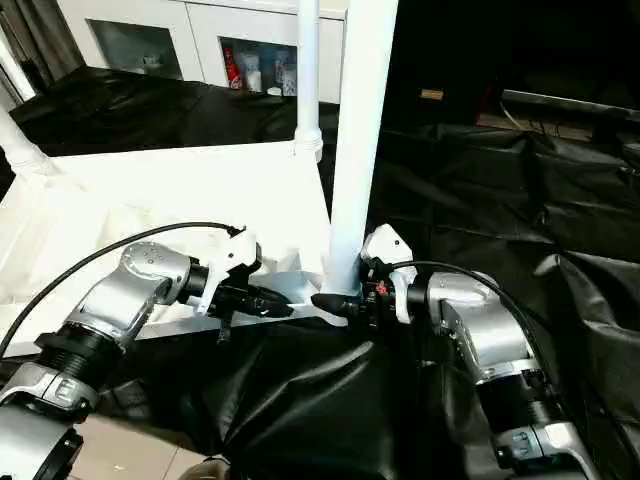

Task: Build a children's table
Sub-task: Rotate leg to tighten

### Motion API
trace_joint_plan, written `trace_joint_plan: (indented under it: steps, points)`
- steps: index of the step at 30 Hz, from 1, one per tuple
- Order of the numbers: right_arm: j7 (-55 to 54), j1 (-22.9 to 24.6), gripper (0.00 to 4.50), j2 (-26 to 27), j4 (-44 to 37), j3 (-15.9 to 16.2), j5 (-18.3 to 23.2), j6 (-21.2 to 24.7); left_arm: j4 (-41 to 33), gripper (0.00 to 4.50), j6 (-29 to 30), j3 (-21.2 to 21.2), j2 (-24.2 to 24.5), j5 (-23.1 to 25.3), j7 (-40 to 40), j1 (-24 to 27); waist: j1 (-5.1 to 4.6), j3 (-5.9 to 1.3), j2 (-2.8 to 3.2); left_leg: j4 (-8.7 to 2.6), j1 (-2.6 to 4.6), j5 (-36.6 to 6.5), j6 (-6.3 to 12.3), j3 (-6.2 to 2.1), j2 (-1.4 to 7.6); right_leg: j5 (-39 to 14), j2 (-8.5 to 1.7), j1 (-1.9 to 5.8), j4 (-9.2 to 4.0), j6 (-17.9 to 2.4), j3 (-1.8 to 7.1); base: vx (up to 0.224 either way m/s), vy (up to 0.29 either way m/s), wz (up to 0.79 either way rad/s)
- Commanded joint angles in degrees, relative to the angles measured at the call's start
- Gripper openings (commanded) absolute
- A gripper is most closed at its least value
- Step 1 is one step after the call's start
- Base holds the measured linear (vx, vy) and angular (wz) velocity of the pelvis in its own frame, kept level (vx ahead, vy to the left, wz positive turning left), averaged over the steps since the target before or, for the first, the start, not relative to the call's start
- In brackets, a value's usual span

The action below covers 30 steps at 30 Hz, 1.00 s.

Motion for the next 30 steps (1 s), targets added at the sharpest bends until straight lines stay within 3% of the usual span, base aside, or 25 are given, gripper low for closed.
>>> trace_joint_plan:
  steps: [1,2,6,9,12,13,14,18,22,24,26,30]
  points:
    - [-6.4,-0.66,2.76,6.59,0.75,3.25,-0.42,1.37,0.18,0.0,-0.04,-0.2,-5.97,-0.42,5.91,-2.52,-0.2,-3.98,-0.58,-4.08,0.55,-11.65,3.36,-0.62,2.29,-18.08,-4.25,2.97,-4.61,-12.08,3.23,0.0,0.0,0.0]
    - [-10.89,-1.33,2.75,8.3,2.95,2.35,-1.68,0.33,1.53,0.0,-0.03,0.38,-7.11,0.2,8.92,-3.34,-0.61,-3.81,-0.65,-4.22,0.65,-13.61,2.09,-0.78,2.17,-22.52,-4.39,2.92,-5.16,-10.8,3.09,0.0,0.0,0.0]
    - [-26.89,-4.01,2.75,14.89,9.64,-2.28,-3.36,-0.01,6.12,0.0,1.65,2.11,-11.08,1.74,18.57,-6.26,-1.13,-3.68,-0.32,-4.36,0.98,-15.38,0.64,-0.95,1.99,-25.24,-4.37,2.52,-5.6,-9.55,3.11,0.0,0.0,0.0]
    - [-34.45,-5.9,2.74,18.89,12.9,-5.13,-3.55,0.4,8.06,0.0,2.51,3.09,-13.69,1.87,23.6,-7.76,-1.5,-3.87,-0.47,-4.36,0.84,-14.72,0.64,-0.95,1.93,-23.4,-4.29,2.63,-5.45,-9.73,3.15,0.0,0.0,0.0]
    - [-35.19,-6.86,2.74,20.44,13.96,-5.4,-3.55,-1.17,7.99,0.0,2.03,3.07,-14.67,1.97,23.83,-7.94,-1.59,-4.15,-0.35,-4.11,0.5,-12.4,2.11,-0.75,1.84,-17.92,-4.24,2.97,-5.0,-10.9,3.27,0.0,0.0,0.0]
    - [-34.84,-7.03,3.3,20.84,13.89,-5.85,-3.04,-1.18,7.94,0.0,1.32,3.02,-14.84,2.03,23.33,-7.86,-1.61,-4.24,-0.46,-4.05,0.28,-11.16,2.79,-0.71,1.79,-15.8,-4.18,3.21,-4.71,-11.47,3.25,0.0,0.0,0.0]
    - [-34.8,-7.22,3.3,21.21,14.01,-6.28,-2.76,-1.22,8.18,0.0,0.72,3.03,-15.01,2.1,23.2,-7.92,-1.54,-4.31,-0.38,-3.97,0.35,-10.52,3.33,-0.67,1.82,-14.81,-4.2,3.21,-4.63,-11.81,3.27,0.0,0.0,0.0]
    - [-30.5,-6.93,3.73,19.27,12.55,-4.31,-3.32,-1.8,6.9,0.0,0.03,2.2,-13.74,1.54,19.83,-6.81,-1.54,-4.41,-0.39,-3.94,0.37,-9.88,4.05,-0.63,1.92,-13.04,-4.17,3.36,-4.38,-12.89,3.18,0.0,0.0,0.0]
    - [-27.15,-6.57,3.73,17.42,11.38,-2.75,-3.72,-3.05,5.47,0.0,-1.25,1.46,-12.5,0.84,16.62,-5.72,-1.58,-4.35,-0.39,-3.95,0.26,-10.24,4.1,-0.64,1.96,-14.01,-4.27,3.48,-4.45,-12.77,3.22,0.0,0.0,0.0]
    - [-16.04,-4.66,3.73,12.23,6.26,0.33,-2.37,-2.82,0.83,0.0,-1.49,-0.55,-9.05,-0.39,8.9,-3.15,-1.32,-4.5,-0.55,-3.85,0.19,-10.07,4.88,-0.63,2.08,-12.94,-4.28,3.84,-4.23,-12.88,3.27,0.0,0.0,0.0]
    - [-12.02,-3.94,3.73,10.14,4.44,1.32,-1.85,-2.64,-0.07,0.0,-1.83,-0.69,-8.05,-0.77,7.05,-2.56,-1.34,-4.46,-0.44,-3.82,0.25,-9.19,5.64,-0.52,2.19,-11.18,-4.21,3.5,-4.1,-13.65,3.36,0.0,0.0,0.0]
    - [-2.79,-2.63,3.73,4.92,0.89,2.75,0.02,-1.66,-0.51,0.0,-2.37,-0.62,-5.67,-1.05,3.67,-1.97,-0.65,-4.45,-0.51,-3.77,0.48,-9.9,5.33,-0.45,2.41,-13.34,-4.2,3.36,-4.14,-13.57,3.3,0.0,0.0,0.0]
